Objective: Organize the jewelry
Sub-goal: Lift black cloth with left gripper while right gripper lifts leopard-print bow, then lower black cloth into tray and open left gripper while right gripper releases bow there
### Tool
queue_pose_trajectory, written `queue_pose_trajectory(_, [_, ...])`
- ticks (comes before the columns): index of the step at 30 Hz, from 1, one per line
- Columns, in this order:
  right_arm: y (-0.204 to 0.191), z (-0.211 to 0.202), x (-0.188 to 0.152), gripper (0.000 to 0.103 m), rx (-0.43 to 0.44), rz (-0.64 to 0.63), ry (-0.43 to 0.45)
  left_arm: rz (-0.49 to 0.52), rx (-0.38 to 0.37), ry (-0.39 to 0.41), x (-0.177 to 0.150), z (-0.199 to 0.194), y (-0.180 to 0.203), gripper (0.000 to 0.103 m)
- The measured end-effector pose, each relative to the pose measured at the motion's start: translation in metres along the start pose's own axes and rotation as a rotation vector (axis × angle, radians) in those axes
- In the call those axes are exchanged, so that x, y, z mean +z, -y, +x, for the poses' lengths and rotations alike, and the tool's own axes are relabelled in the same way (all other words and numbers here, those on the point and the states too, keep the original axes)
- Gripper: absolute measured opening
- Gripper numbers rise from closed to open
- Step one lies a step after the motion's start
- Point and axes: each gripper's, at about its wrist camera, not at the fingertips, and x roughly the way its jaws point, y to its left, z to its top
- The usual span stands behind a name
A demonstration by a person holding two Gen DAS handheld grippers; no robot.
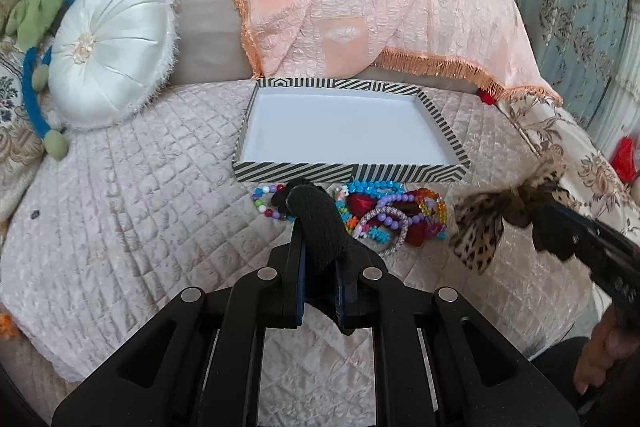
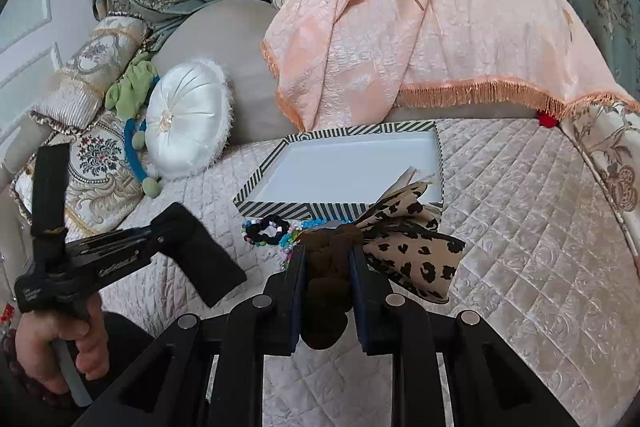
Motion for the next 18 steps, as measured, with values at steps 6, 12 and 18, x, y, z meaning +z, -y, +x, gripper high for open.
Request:
queue_pose_trajectory(6, [0.010,0.012,0.002,0.020,-0.014,0.020,-0.006,0.030,0.007,-0.007,0.000,0.002,-0.004,0.010])
queue_pose_trajectory(12, [0.018,0.027,0.014,0.020,-0.042,0.018,-0.005,0.024,-0.023,-0.019,0.016,0.023,-0.009,0.010])
queue_pose_trajectory(18, [0.028,0.042,0.064,0.020,-0.040,0.004,0.075,-0.017,-0.076,0.046,0.072,0.044,-0.018,0.010])
